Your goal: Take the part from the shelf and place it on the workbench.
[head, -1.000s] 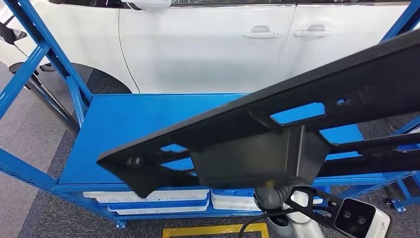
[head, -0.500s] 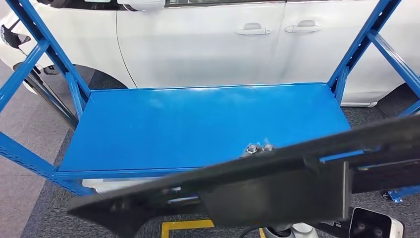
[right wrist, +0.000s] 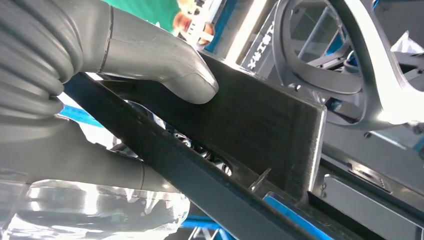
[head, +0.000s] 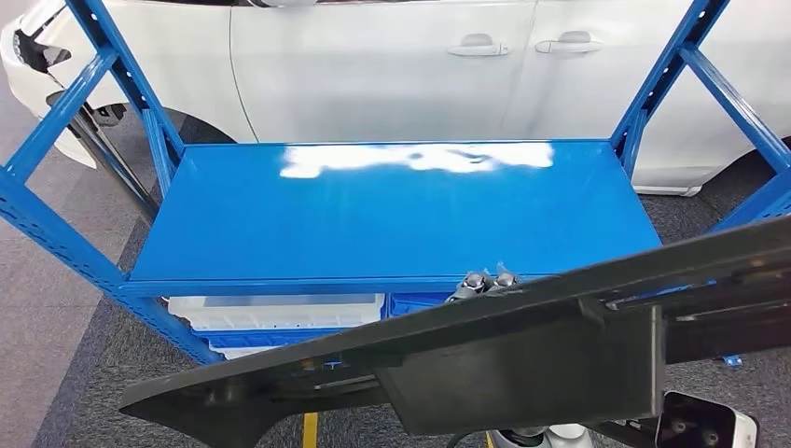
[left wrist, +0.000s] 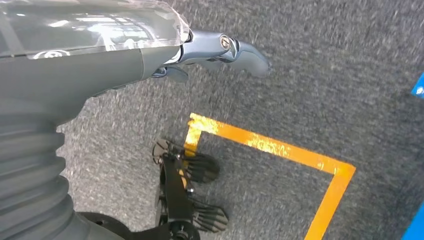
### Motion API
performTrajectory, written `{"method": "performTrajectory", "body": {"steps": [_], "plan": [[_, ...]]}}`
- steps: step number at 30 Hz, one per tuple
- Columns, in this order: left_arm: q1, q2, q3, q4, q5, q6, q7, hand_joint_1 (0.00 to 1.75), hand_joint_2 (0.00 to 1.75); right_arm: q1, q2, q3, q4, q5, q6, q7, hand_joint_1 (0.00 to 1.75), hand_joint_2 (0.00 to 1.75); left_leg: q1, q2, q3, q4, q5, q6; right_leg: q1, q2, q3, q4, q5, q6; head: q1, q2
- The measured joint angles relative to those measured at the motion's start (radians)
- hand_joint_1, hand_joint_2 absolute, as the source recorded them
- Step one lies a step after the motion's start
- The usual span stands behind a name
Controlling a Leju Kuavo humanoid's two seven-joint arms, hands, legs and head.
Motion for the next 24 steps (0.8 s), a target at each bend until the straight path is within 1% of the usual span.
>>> {"method": "performTrajectory", "body": {"steps": [1,2,3,4,5,6,7,8,9,10,11,12,13,14,15,16,17,18,19,20,21,22,23,24], "plan": [[0.000,0.000,0.000,0.000,0.000,0.000,0.000,0.00,1.75,0.000,0.000,-0.001,0.000,0.000,0.000,0.000,1.75,1.75,0.003,0.002,-0.011,-0.002,0.012,0.005,-0.002,0.001,-0.016,0.040,-0.042,0.006,0.000,0.000],[-0.001,0.000,0.000,0.000,0.000,0.000,0.000,0.00,1.75,0.001,0.000,-0.002,0.000,0.000,0.000,0.000,1.75,1.75,0.002,0.004,-0.024,-0.002,0.023,0.008,-0.005,0.002,-0.037,0.099,-0.094,0.011,0.000,0.000],[0.000,0.000,0.000,0.000,0.000,0.000,0.000,0.00,1.75,0.001,0.000,-0.002,0.000,0.000,0.000,0.000,1.75,1.75,0.002,0.005,-0.039,0.000,0.034,0.009,-0.007,0.002,-0.057,0.169,-0.139,0.015,0.000,0.000],[0.000,0.000,0.000,0.000,0.000,0.000,0.000,0.00,1.75,0.002,0.000,-0.003,0.001,0.000,0.000,0.000,1.75,1.75,0.002,0.005,-0.055,0.002,0.046,0.008,-0.009,0.002,-0.070,0.229,-0.164,0.018,0.000,0.000],[0.001,0.000,0.000,0.000,0.000,0.000,0.000,0.00,1.75,0.002,0.000,-0.004,0.001,0.000,0.000,0.000,1.75,1.75,0.002,0.006,-0.071,0.005,0.056,0.006,-0.011,0.002,-0.070,0.264,-0.166,0.021,0.000,0.000],[0.001,0.000,0.000,0.000,0.000,0.000,0.000,0.00,1.75,0.003,0.000,-0.004,0.002,0.000,0.000,0.000,1.75,1.75,0.002,0.006,-0.086,0.008,0.066,0.004,-0.013,0.002,-0.050,0.261,-0.148,0.022,0.000,0.000],[0.001,0.000,0.000,0.000,0.000,0.000,0.000,0.00,1.75,0.003,0.000,-0.005,0.002,0.000,0.000,0.000,1.75,1.75,0.002,0.006,-0.101,0.012,0.073,0.002,-0.015,0.002,-0.011,0.221,-0.120,0.021,0.000,0.000],[0.001,0.000,0.000,0.000,0.000,0.000,0.000,0.00,1.75,0.003,0.000,-0.006,0.002,0.000,0.000,0.000,1.75,1.75,0.002,0.006,-0.113,0.017,0.081,-0.001,-0.016,0.002,0.044,0.151,-0.100,0.019,0.000,0.000],[0.001,0.000,0.000,0.000,0.000,0.000,0.000,0.00,1.75,0.002,0.000,-0.006,0.002,0.000,0.000,0.000,1.75,1.75,0.001,0.005,-0.122,0.022,0.087,-0.006,-0.014,0.002,0.098,0.071,-0.094,0.016,0.000,0.000],[0.001,0.000,0.000,0.000,0.000,0.000,0.000,0.00,1.75,0.003,0.000,-0.007,0.002,0.000,0.000,0.000,1.75,1.75,0.001,0.005,-0.128,0.024,0.094,-0.011,-0.012,0.003,0.138,0.011,-0.095,0.010,0.000,0.000],[0.001,0.000,0.000,0.000,0.000,-0.001,0.000,0.00,1.75,0.002,0.000,-0.007,0.002,0.000,0.000,0.000,1.75,1.75,0.000,0.004,-0.131,0.025,0.102,-0.018,-0.009,0.003,0.161,-0.028,-0.101,0.004,0.000,0.000],[0.001,0.000,0.000,0.000,-0.001,-0.002,0.001,0.00,1.75,0.003,0.000,-0.008,0.002,0.002,0.000,0.000,1.75,1.75,0.000,0.004,-0.133,0.023,0.110,-0.024,-0.006,0.004,0.165,-0.042,-0.104,-0.003,0.000,0.000],[0.002,0.000,0.000,0.000,-0.003,-0.002,0.002,0.00,1.75,0.003,0.000,-0.009,0.003,0.004,0.000,0.000,1.75,1.75,0.000,0.004,-0.134,0.020,0.118,-0.031,-0.006,0.003,0.158,-0.042,-0.095,-0.011,0.000,0.000],[0.002,0.000,0.000,0.000,-0.006,-0.004,0.002,0.00,1.75,0.002,0.000,-0.010,0.004,0.008,0.000,0.000,1.75,1.75,0.001,0.003,-0.139,0.022,0.116,-0.036,-0.007,0.001,0.151,-0.045,-0.086,-0.020,0.000,0.000],[0.003,-0.001,0.000,0.000,-0.008,-0.004,0.003,0.00,1.75,0.003,0.000,-0.011,0.004,0.013,0.000,0.000,1.75,1.75,0.003,0.002,-0.148,0.037,0.096,-0.041,-0.009,0.000,0.141,-0.047,-0.074,-0.030,0.000,0.000],[0.004,-0.002,0.000,0.000,-0.009,-0.005,0.004,0.00,1.75,0.003,0.000,-0.012,0.005,0.017,-0.001,0.000,1.75,1.75,0.004,0.002,-0.161,0.070,0.056,-0.044,-0.010,-0.002,0.128,-0.050,-0.060,-0.038,0.000,0.000],[0.004,-0.003,0.000,0.000,-0.011,-0.005,0.005,0.00,1.75,0.003,0.000,-0.012,0.007,0.022,-0.003,0.000,1.75,1.75,0.005,0.002,-0.178,0.126,0.002,-0.047,-0.009,-0.003,0.114,-0.050,-0.048,-0.043,0.000,0.000],[0.004,-0.004,0.000,0.000,-0.012,-0.006,0.006,0.00,1.75,0.004,0.000,-0.012,0.009,0.027,-0.006,0.000,1.75,1.75,0.005,0.002,-0.195,0.194,-0.050,-0.049,-0.007,-0.003,0.099,-0.050,-0.036,-0.046,0.000,0.000],[0.004,-0.004,0.000,0.000,-0.013,-0.006,0.008,0.00,1.75,0.005,0.000,-0.011,0.011,0.033,-0.011,0.000,1.75,1.75,0.005,0.002,-0.207,0.259,-0.085,-0.051,-0.004,-0.003,0.083,-0.048,-0.025,-0.046,0.000,0.000],[0.003,-0.004,0.000,0.000,-0.015,-0.006,0.010,0.00,1.75,0.006,0.000,-0.010,0.013,0.039,-0.018,0.000,1.75,1.75,0.005,0.002,-0.208,0.305,-0.094,-0.052,-0.002,-0.003,0.067,-0.047,-0.013,-0.047,0.000,0.000],[0.003,-0.005,-0.001,0.000,-0.017,-0.006,0.011,0.00,1.75,0.006,-0.001,-0.008,0.014,0.046,-0.030,0.000,1.75,1.75,0.005,0.002,-0.193,0.318,-0.080,-0.051,0.000,-0.003,0.051,-0.044,-0.003,-0.046,0.000,0.000],[0.003,-0.005,-0.001,0.000,-0.022,-0.008,0.012,0.00,1.75,0.006,-0.003,-0.007,0.015,0.051,-0.043,0.000,1.75,1.75,0.005,0.002,-0.162,0.296,-0.053,-0.048,0.002,-0.003,0.035,-0.040,0.008,-0.045,0.000,0.000],[0.002,-0.005,-0.002,0.000,-0.028,-0.010,0.013,0.00,1.75,0.006,-0.006,-0.006,0.016,0.055,-0.053,0.000,1.75,1.75,0.005,0.002,-0.111,0.239,-0.028,-0.043,0.003,-0.003,0.021,-0.036,0.018,-0.043,0.000,0.000],[0.000,-0.005,-0.003,0.000,-0.033,-0.012,0.014,0.00,1.75,0.007,-0.009,-0.006,0.015,0.055,-0.059,0.000,1.75,1.75,0.002,0.002,-0.051,0.161,-0.022,-0.037,0.006,-0.003,0.008,-0.032,0.026,-0.040,0.000,0.000]]}}
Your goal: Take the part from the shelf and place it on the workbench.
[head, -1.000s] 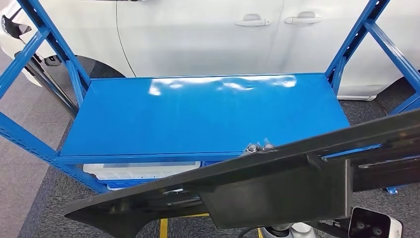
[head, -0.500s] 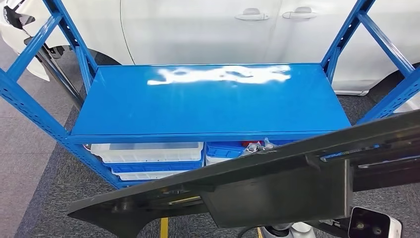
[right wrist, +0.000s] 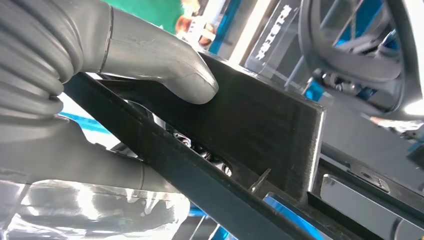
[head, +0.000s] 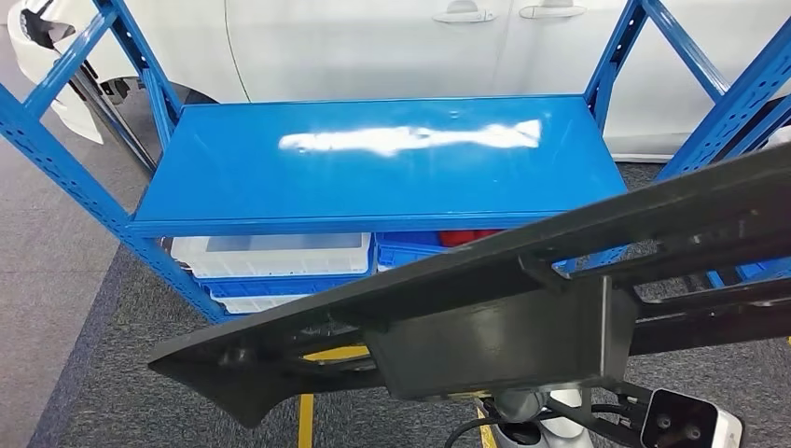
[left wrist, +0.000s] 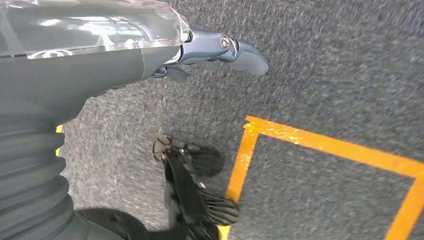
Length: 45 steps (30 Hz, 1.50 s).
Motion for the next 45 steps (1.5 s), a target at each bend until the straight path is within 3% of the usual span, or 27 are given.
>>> {"method": "performTrajectory", "body": {"steps": [2,3,5,6,7,10,11,12,14,16,17,18,20,21,23,25,26,28,30,32,33,35,37,41,42,43,45], "plan": [[-0.005,0.000,-0.002,0.000,-0.007,-0.002,0.004,0.00,1.75,0.001,-0.009,-0.001,-0.004,-0.007,0.009,0.000,1.75,1.75,-0.006,0.000,0.086,-0.128,-0.014,0.010,0.002,-0.001,-0.012,0.003,0.018,0.009,0.000,0.000],[-0.006,-0.001,-0.002,0.000,-0.008,-0.002,0.008,0.00,1.75,0.002,-0.013,-0.002,-0.006,-0.014,0.020,0.000,1.75,1.75,-0.010,0.000,0.099,-0.157,-0.022,0.014,0.002,-0.002,-0.014,0.002,0.027,0.015,0.000,0.000],[-0.006,-0.004,-0.002,0.000,-0.006,0.002,0.019,0.00,1.75,0.001,-0.022,-0.007,-0.006,-0.026,0.043,0.000,1.75,1.75,-0.009,0.002,0.087,-0.168,-0.005,0.025,-0.001,-0.001,-0.019,-0.002,0.042,0.028,0.000,0.000],[-0.006,-0.005,-0.002,0.000,-0.005,0.006,0.028,0.00,1.75,-0.001,-0.027,-0.011,-0.005,-0.030,0.053,0.000,1.75,1.75,-0.007,0.005,0.077,-0.171,0.007,0.033,-0.002,0.000,-0.027,0.007,0.027,0.034,0.000,0.000],[-0.006,-0.006,-0.002,0.000,-0.005,0.011,0.041,0.00,1.75,-0.003,-0.033,-0.017,-0.004,-0.032,0.062,0.000,1.75,1.75,-0.004,0.007,0.064,-0.174,0.021,0.039,-0.004,0.002,-0.039,0.033,-0.007,0.040,0.000,0.000],[-0.001,-0.010,-0.002,0.000,-0.016,0.026,0.097,0.00,1.75,-0.008,-0.049,-0.042,0.004,-0.036,0.087,0.000,1.75,1.75,-0.005,0.009,0.017,-0.173,0.061,0.047,-0.013,0.004,-0.085,0.215,-0.155,0.056,0.000,0.000],[0.002,-0.011,-0.002,0.000,-0.022,0.031,0.119,0.00,1.75,-0.009,-0.053,-0.052,0.007,-0.037,0.092,0.000,1.75,1.75,-0.005,0.010,0.000,-0.170,0.073,0.046,-0.015,0.004,-0.089,0.268,-0.171,0.060,0.000,0.000],[0.005,-0.014,-0.002,0.000,-0.026,0.036,0.140,0.00,1.75,-0.009,-0.057,-0.060,0.010,-0.037,0.095,0.000,1.75,1.75,-0.005,0.010,-0.017,-0.167,0.084,0.045,-0.016,0.004,-0.078,0.292,-0.164,0.062,0.000,0.000],[0.010,-0.022,-0.002,0.000,-0.030,0.047,0.177,0.00,1.75,-0.009,-0.065,-0.077,0.014,-0.039,0.099,0.000,1.75,1.75,-0.005,0.010,-0.050,-0.156,0.102,0.041,-0.018,0.004,-0.004,0.227,-0.114,0.061,0.000,0.000],[0.016,-0.032,-0.002,0.000,-0.034,0.054,0.197,0.00,1.75,-0.010,-0.073,-0.090,0.015,-0.043,0.103,0.000,1.75,1.75,-0.006,0.008,-0.073,-0.146,0.116,0.034,-0.016,0.005,0.105,0.076,-0.108,0.052,0.000,0.000],[0.018,-0.036,-0.002,0.000,-0.035,0.056,0.201,0.00,1.75,-0.010,-0.076,-0.096,0.015,-0.046,0.106,0.000,1.75,1.75,-0.007,0.008,-0.078,-0.144,0.124,0.029,-0.013,0.005,0.141,0.019,-0.115,0.046,0.000,0.000],[0.020,-0.039,-0.002,0.000,-0.037,0.056,0.201,0.00,1.75,-0.009,-0.079,-0.102,0.015,-0.049,0.108,0.000,1.75,1.75,-0.006,0.007,-0.080,-0.144,0.132,0.024,-0.009,0.006,0.159,-0.013,-0.124,0.040,0.000,0.000],[0.024,-0.041,-0.002,0.000,-0.037,0.056,0.193,0.00,1.75,-0.004,-0.083,-0.113,0.014,-0.053,0.114,0.000,1.75,1.75,-0.004,0.007,-0.084,-0.148,0.145,0.012,-0.008,0.005,0.154,-0.025,-0.111,0.026,0.000,0.000],[0.026,-0.042,-0.002,0.000,-0.037,0.055,0.186,0.00,1.75,-0.001,-0.084,-0.118,0.014,-0.053,0.119,0.000,1.75,1.75,-0.003,0.006,-0.090,-0.141,0.137,0.007,-0.010,0.004,0.148,-0.028,-0.102,0.019,0.000,0.000],[0.031,-0.043,-0.002,0.000,-0.038,0.049,0.167,0.00,1.75,0.006,-0.085,-0.125,0.012,-0.053,0.125,0.000,1.75,1.75,-0.002,0.004,-0.117,-0.077,0.069,-0.002,-0.015,0.002,0.128,-0.034,-0.081,0.005,0.000,0.000],[0.034,-0.043,-0.002,0.000,-0.039,0.042,0.150,0.00,1.75,0.012,-0.085,-0.131,0.010,-0.053,0.125,0.000,1.75,1.75,-0.001,0.004,-0.152,0.050,-0.023,-0.009,-0.014,0.002,0.103,-0.034,-0.064,0.000,0.000,0.000],[0.035,-0.043,-0.002,0.000,-0.040,0.040,0.144,0.00,1.75,0.017,-0.086,-0.134,0.009,-0.054,0.124,0.000,1.75,1.75,0.000,0.004,-0.163,0.107,-0.043,-0.012,-0.013,0.002,0.092,-0.033,-0.055,0.001,0.000,0.000],[0.036,-0.042,-0.002,0.000,-0.042,0.034,0.136,0.00,1.75,0.025,-0.086,-0.141,0.007,-0.056,0.124,0.000,1.75,1.75,0.000,0.004,-0.142,0.132,-0.018,-0.014,-0.013,0.000,0.069,-0.030,-0.039,0.004,0.000,0.000],[0.036,-0.041,-0.002,0.000,-0.044,0.029,0.135,0.00,1.75,0.029,-0.087,-0.148,0.004,-0.056,0.123,0.000,1.75,1.75,0.001,0.004,-0.055,0.021,0.030,-0.011,-0.014,0.001,0.052,-0.025,-0.028,0.010,0.000,0.000],[0.034,-0.039,-0.003,0.000,-0.046,0.026,0.133,0.00,1.75,0.030,-0.086,-0.152,0.002,-0.047,0.118,0.000,1.75,1.75,-0.002,0.003,0.033,-0.112,0.032,-0.002,-0.012,0.000,0.041,-0.018,-0.021,0.020,0.000,0.000],[0.034,-0.038,-0.004,0.000,-0.047,0.026,0.130,0.00,1.75,0.031,-0.085,-0.153,0.001,-0.042,0.113,0.000,1.75,1.75,-0.004,0.002,0.054,-0.149,0.022,0.003,-0.010,0.000,0.038,-0.016,-0.017,0.025,0.000,0.000],[0.034,-0.037,-0.005,0.000,-0.048,0.030,0.125,0.00,1.75,0.035,-0.084,-0.153,0.000,-0.031,0.102,0.000,1.75,1.75,-0.004,0.002,0.062,-0.169,0.015,0.015,-0.009,0.000,0.033,-0.014,-0.011,0.037,0.000,0.000],[0.036,-0.037,-0.006,0.001,-0.048,0.035,0.120,0.00,1.75,0.039,-0.084,-0.153,-0.004,-0.025,0.093,0.000,1.75,1.75,0.000,0.003,0.059,-0.175,0.022,0.028,-0.009,0.002,0.020,0.014,-0.033,0.047,0.000,0.000],[0.036,-0.037,-0.006,0.001,-0.046,0.052,0.106,0.00,1.75,0.052,-0.084,-0.153,-0.010,-0.023,0.083,0.000,1.75,1.75,-0.003,0.006,0.048,-0.174,0.032,0.043,-0.015,0.004,-0.083,0.254,-0.153,0.061,0.000,0.000],[0.037,-0.037,-0.006,0.001,-0.046,0.060,0.101,0.00,1.75,0.056,-0.084,-0.153,-0.010,-0.023,0.079,0.000,1.75,1.75,-0.004,0.006,0.045,-0.172,0.032,0.044,-0.015,0.004,-0.095,0.287,-0.158,0.061,0.000,0.000],[0.036,-0.037,-0.006,0.001,-0.046,0.069,0.095,0.00,1.75,0.059,-0.084,-0.153,-0.010,-0.023,0.075,0.000,1.75,1.75,-0.005,0.006,0.044,-0.169,0.032,0.043,-0.015,0.004,-0.085,0.275,-0.141,0.060,0.000,0.000],[0.034,-0.038,-0.007,0.001,-0.049,0.087,0.080,0.00,1.75,0.062,-0.084,-0.153,-0.014,-0.023,0.067,0.000,1.75,1.75,-0.007,0.004,0.045,-0.165,0.030,0.041,-0.014,0.003,-0.017,0.151,-0.077,0.050,0.000,0.000]]}}
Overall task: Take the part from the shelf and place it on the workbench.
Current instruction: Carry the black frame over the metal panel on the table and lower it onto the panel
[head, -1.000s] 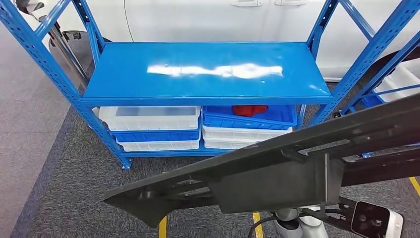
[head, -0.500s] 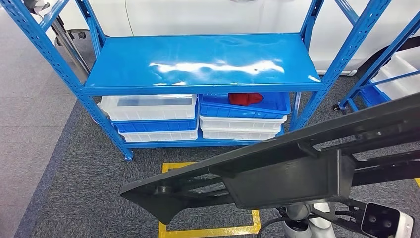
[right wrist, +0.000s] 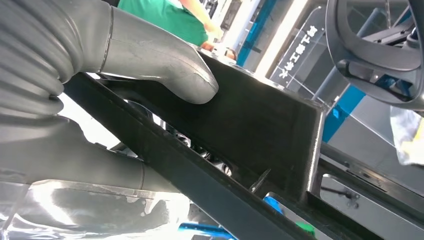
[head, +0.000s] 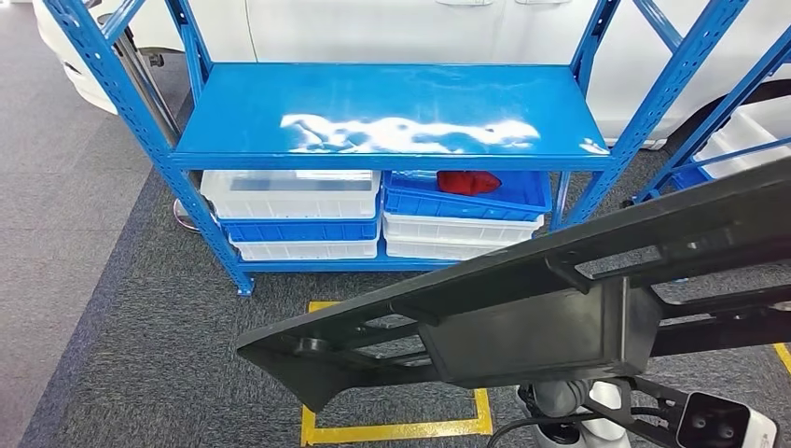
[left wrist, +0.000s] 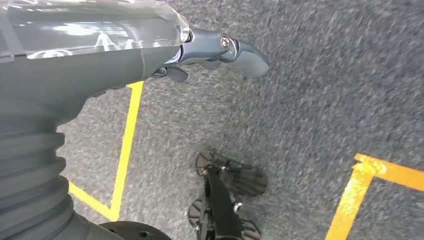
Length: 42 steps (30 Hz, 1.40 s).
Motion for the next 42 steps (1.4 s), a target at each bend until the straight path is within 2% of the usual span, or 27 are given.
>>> {"method": "performTrajectory", "body": {"steps": [2,3,6,8,9,12,13,14,15,16,18,20,22,24,26,27,28,29,30,31,33,34,35,37,39,41,42], "plan": [[-0.002,-0.002,-0.002,0.000,-0.004,0.007,-0.010,0.00,1.75,0.000,0.000,0.000,-0.004,0.000,-0.003,0.000,1.75,1.75,-0.001,-0.001,0.001,0.002,-0.002,-0.003,0.003,-0.002,0.060,-0.116,0.037,-0.011,0.000,0.000],[-0.003,-0.002,-0.002,0.001,-0.004,0.007,-0.012,0.00,1.75,0.000,-0.001,0.000,-0.005,0.000,-0.004,0.000,1.75,1.75,-0.001,-0.001,0.000,0.002,-0.003,-0.004,0.004,-0.003,0.072,-0.138,0.039,-0.014,0.000,0.000],[-0.003,-0.003,-0.002,0.001,-0.004,0.007,-0.012,0.00,1.75,0.000,-0.001,0.000,-0.005,0.000,-0.004,0.000,1.75,1.75,-0.001,-0.001,0.000,0.002,-0.003,-0.004,0.005,-0.003,0.075,-0.140,0.036,-0.015,0.000,0.000],[-0.005,-0.003,-0.003,0.001,-0.005,0.006,-0.015,0.00,1.75,0.002,-0.001,0.000,-0.006,-0.004,-0.004,0.000,1.75,1.75,-0.004,0.002,-0.005,0.005,-0.004,-0.011,0.009,-0.001,0.073,-0.145,0.034,-0.018,0.000,0.000],[-0.007,-0.003,-0.007,0.002,-0.010,0.005,-0.019,0.00,1.75,0.002,-0.002,-0.003,-0.007,-0.009,-0.002,0.000,1.75,1.75,-0.004,0.003,-0.017,0.031,-0.023,-0.019,0.007,0.003,0.073,-0.153,0.037,-0.026,0.000,0.000],[-0.015,0.000,-0.019,0.003,-0.028,0.002,-0.022,0.00,1.75,0.000,-0.003,-0.017,-0.007,-0.022,0.004,0.000,1.75,1.75,-0.001,0.002,-0.114,0.251,-0.138,-0.044,0.000,0.025,0.070,-0.168,0.048,-0.046,0.000,0.000],[-0.015,0.001,-0.020,0.003,-0.030,0.003,-0.020,0.00,1.75,0.000,-0.003,-0.021,-0.006,-0.023,0.004,0.000,1.75,1.75,0.000,0.002,-0.138,0.302,-0.152,-0.047,0.000,0.031,0.068,-0.167,0.049,-0.046,0.000,0.000],[-0.015,0.002,-0.021,0.003,-0.031,0.004,-0.017,0.00,1.75,0.000,-0.003,-0.026,-0.006,-0.024,0.004,0.000,1.75,1.75,0.002,0.001,-0.138,0.303,-0.138,-0.047,0.000,0.039,0.067,-0.164,0.049,-0.045,0.000,0.000],[-0.015,0.003,-0.023,0.003,-0.032,0.007,-0.015,0.00,1.75,0.000,-0.003,-0.030,-0.005,-0.025,0.005,0.000,1.75,1.75,0.004,-0.002,-0.119,0.262,-0.107,-0.047,-0.001,0.047,0.067,-0.161,0.049,-0.044,0.000,0.000],[-0.015,0.004,-0.024,0.003,-0.032,0.010,-0.013,0.00,1.75,0.000,-0.003,-0.033,-0.005,-0.026,0.005,0.000,1.75,1.75,0.006,-0.012,-0.085,0.191,-0.066,-0.046,-0.001,0.056,0.066,-0.157,0.049,-0.042,0.000,0.000],[-0.016,0.006,-0.025,0.003,-0.032,0.016,-0.010,0.00,1.75,-0.001,-0.003,-0.039,-0.005,-0.026,0.005,0.000,1.75,1.75,0.010,-0.053,-0.027,0.065,-0.020,-0.041,0.001,0.075,0.059,-0.148,0.050,-0.033,0.000,0.000],[-0.015,0.006,-0.025,0.003,-0.033,0.020,-0.010,0.00,1.75,-0.001,-0.003,-0.043,-0.005,-0.025,0.006,0.000,1.75,1.75,0.010,-0.073,-0.013,0.026,-0.016,-0.033,0.002,0.094,0.049,-0.144,0.056,-0.020,0.000,0.000],[-0.016,0.006,-0.026,0.003,-0.033,0.028,-0.017,0.00,1.75,0.003,-0.003,-0.051,-0.006,-0.023,0.009,0.000,1.75,1.75,0.009,-0.052,-0.015,0.024,-0.008,-0.021,-0.002,0.109,0.041,-0.144,0.062,-0.007,0.000,0.000],[-0.018,0.007,-0.027,0.003,-0.034,0.034,-0.029,0.00,1.75,0.009,-0.003,-0.065,-0.010,-0.019,0.015,0.000,1.75,1.75,0.013,-0.029,-0.017,0.018,0.001,-0.007,-0.001,0.082,0.020,-0.104,0.033,0.002,0.000,0.000],[-0.017,0.011,-0.028,0.003,-0.034,0.038,-0.036,0.00,1.75,0.011,-0.003,-0.078,-0.013,-0.015,0.025,0.000,1.75,1.75,0.012,-0.005,-0.022,0.016,0.006,0.000,-0.001,0.032,-0.035,0.017,-0.036,0.009,0.001,0.000],[-0.016,0.014,-0.028,0.003,-0.033,0.040,-0.036,0.00,1.75,0.012,-0.002,-0.084,-0.013,-0.012,0.030,0.000,1.75,1.75,0.010,0.009,-0.025,0.016,0.006,0.001,-0.003,0.019,-0.066,0.088,-0.068,0.012,0.001,0.000],[-0.016,0.016,-0.028,0.003,-0.032,0.042,-0.034,0.00,1.75,0.013,-0.001,-0.089,-0.014,-0.009,0.034,0.000,1.75,1.75,0.008,0.022,-0.027,0.018,0.006,0.002,-0.005,0.012,-0.087,0.139,-0.086,0.014,0.001,0.000],[-0.016,0.019,-0.028,0.003,-0.031,0.044,-0.031,0.00,1.75,0.014,0.000,-0.093,-0.016,-0.005,0.037,0.000,1.75,1.75,0.007,0.035,-0.028,0.019,0.006,0.002,-0.007,0.008,-0.089,0.154,-0.084,0.015,0.001,0.000],[-0.018,0.022,-0.028,0.003,-0.030,0.045,-0.029,0.00,1.75,0.014,0.001,-0.097,-0.020,-0.001,0.038,0.000,1.75,1.75,0.007,0.047,-0.029,0.020,0.006,0.001,-0.008,0.004,-0.068,0.125,-0.064,0.015,0.001,0.000],[-0.020,0.025,-0.028,0.003,-0.028,0.044,-0.028,0.00,1.75,0.013,0.002,-0.100,-0.025,0.006,0.035,0.000,1.75,1.75,0.006,0.057,-0.028,0.020,0.005,0.000,-0.008,-0.004,-0.029,0.060,-0.033,0.012,0.001,0.000],[-0.025,0.030,-0.028,0.003,-0.022,0.036,-0.028,0.00,1.75,0.009,0.004,-0.101,-0.038,0.024,0.017,0.000,1.75,1.75,0.003,0.074,-0.025,0.021,0.003,-0.006,-0.002,-0.041,0.052,-0.086,0.011,0.001,0.001,0.000],[-0.027,0.033,-0.028,0.003,-0.019,0.032,-0.029,0.00,1.75,0.007,0.005,-0.100,-0.046,0.035,0.003,0.000,1.75,1.75,0.001,0.081,-0.024,0.021,0.002,-0.011,0.003,-0.053,0.074,-0.128,0.020,-0.006,0.001,0.000],[-0.028,0.036,-0.028,0.003,-0.017,0.029,-0.029,0.00,1.75,0.005,0.005,-0.099,-0.054,0.047,-0.014,0.000,1.75,1.75,-0.001,0.088,-0.023,0.020,0.001,-0.017,0.007,-0.058,0.080,-0.145,0.020,-0.013,0.001,0.000],[-0.031,0.042,-0.028,0.003,-0.017,0.029,-0.029,0.00,1.75,0.004,0.006,-0.091,-0.067,0.065,-0.048,0.000,1.75,1.75,-0.003,0.102,-0.021,0.019,0.000,-0.029,0.007,-0.038,0.075,-0.146,0.025,-0.025,0.001,0.000],[-0.035,0.045,-0.028,0.003,-0.023,0.027,-0.027,0.00,1.75,0.003,0.006,-0.073,-0.079,0.076,-0.081,0.000,1.75,1.75,0.000,0.073,-0.029,0.044,-0.023,-0.040,0.001,-0.020,0.076,-0.156,0.033,-0.037,0.000,0.000],[-0.035,0.047,-0.029,0.003,-0.034,0.019,-0.023,0.00,1.75,0.003,0.004,-0.049,-0.090,0.087,-0.116,0.000,1.75,1.75,0.004,0.021,-0.075,0.152,-0.087,-0.048,-0.002,0.000,0.075,-0.161,0.039,-0.046,0.000,0.000],[-0.033,0.047,-0.031,0.003,-0.041,0.016,-0.021,0.00,1.75,0.004,0.002,-0.036,-0.095,0.091,-0.133,0.000,1.75,1.75,0.004,0.007,-0.109,0.227,-0.121,-0.050,-0.001,0.011,0.072,-0.160,0.041,-0.048,0.000,0.000]]}}
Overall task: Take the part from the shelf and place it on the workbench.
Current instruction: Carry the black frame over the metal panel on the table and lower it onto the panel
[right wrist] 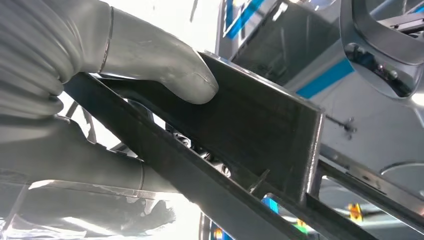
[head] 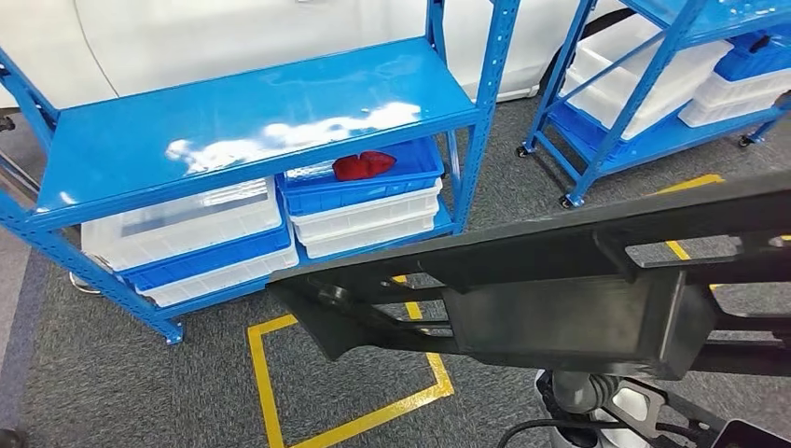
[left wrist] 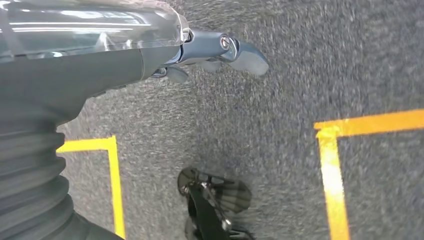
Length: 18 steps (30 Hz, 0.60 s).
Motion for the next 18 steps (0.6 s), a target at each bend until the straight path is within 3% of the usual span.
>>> {"method": "performTrajectory", "body": {"steps": [1,2,3,4,6,8,10,11,13,15,17,18], "plan": [[0.002,0.000,-0.002,0.000,-0.005,-0.002,0.002,0.00,1.75,0.002,-0.004,0.011,-0.006,0.002,-0.014,0.000,1.75,1.75,0.000,-0.005,-0.029,0.061,-0.021,-0.001,0.001,0.012,-0.002,0.001,0.001,-0.001,0.000,0.000],[0.003,0.001,-0.005,0.000,-0.010,-0.002,0.005,0.00,1.75,0.003,-0.009,0.020,-0.013,0.003,-0.026,0.000,1.75,1.75,0.000,-0.006,-0.044,0.090,-0.023,-0.002,0.002,0.025,-0.004,0.003,0.001,-0.001,0.000,0.000],[0.003,0.001,-0.007,0.000,-0.015,-0.002,0.006,0.00,1.75,0.005,-0.015,0.027,-0.020,0.003,-0.037,0.000,1.75,1.75,0.000,-0.007,-0.038,0.076,-0.002,-0.001,0.002,0.038,-0.004,0.006,0.001,-0.001,0.000,0.000],[0.002,0.001,-0.010,0.000,-0.018,-0.002,0.007,0.00,1.75,0.006,-0.022,0.033,-0.029,0.002,-0.047,0.000,1.75,1.75,0.001,-0.012,-0.014,0.022,0.034,0.000,0.002,0.051,-0.004,0.008,0.001,0.000,0.000,0.000],[0.000,0.002,-0.013,0.000,-0.026,-0.005,0.007,0.00,1.75,0.004,-0.039,0.045,-0.045,0.000,-0.067,0.000,1.75,1.75,0.006,-0.056,0.049,-0.123,0.100,0.005,0.002,0.075,-0.008,0.016,0.000,0.007,0.000,0.000],[-0.002,0.004,-0.015,0.000,-0.033,-0.010,0.010,0.00,1.75,-0.005,-0.060,0.059,-0.056,-0.004,-0.089,0.000,1.75,1.75,0.008,-0.093,0.077,-0.191,0.118,0.012,0.001,0.099,-0.018,0.022,0.004,0.019,0.000,0.000],[-0.005,0.004,-0.020,0.000,-0.037,-0.014,0.013,0.00,1.75,-0.017,-0.082,0.069,-0.062,-0.012,-0.103,0.000,1.75,1.75,0.007,-0.081,0.077,-0.195,0.120,0.024,-0.001,0.123,-0.028,0.021,0.012,0.034,0.000,0.000],[-0.008,0.004,-0.023,0.000,-0.038,-0.016,0.013,0.00,1.75,-0.022,-0.092,0.073,-0.064,-0.018,-0.105,0.000,1.75,1.75,0.007,-0.069,0.077,-0.198,0.125,0.030,-0.001,0.120,-0.032,0.024,0.011,0.040,0.000,0.000],[-0.012,0.004,-0.028,0.000,-0.038,-0.018,0.012,0.00,1.75,-0.041,-0.110,0.080,-0.064,-0.034,-0.101,0.000,1.75,1.75,0.011,-0.041,0.077,-0.206,0.132,0.044,0.002,0.073,-0.060,0.077,-0.022,0.049,0.000,0.000],[-0.010,0.004,-0.032,0.000,-0.038,-0.014,0.011,0.00,1.75,-0.056,-0.119,0.086,-0.062,-0.043,-0.089,0.000,1.75,1.75,0.008,-0.013,0.074,-0.207,0.134,0.049,-0.001,0.014,-0.120,0.207,-0.090,0.056,0.000,0.000],[-0.006,0.004,-0.033,0.000,-0.036,-0.007,0.013,0.00,1.75,-0.061,-0.120,0.092,-0.060,-0.046,-0.075,0.000,1.75,1.75,0.006,0.016,0.072,-0.207,0.134,0.050,-0.006,-0.002,-0.166,0.310,-0.125,0.062,0.000,0.000],[-0.006,0.003,-0.033,0.000,-0.035,-0.004,0.017,0.00,1.75,-0.062,-0.120,0.096,-0.058,-0.044,-0.071,0.000,1.75,1.75,0.006,0.029,0.072,-0.207,0.133,0.049,-0.008,-0.005,-0.162,0.307,-0.115,0.063,0.000,0.000]]}}
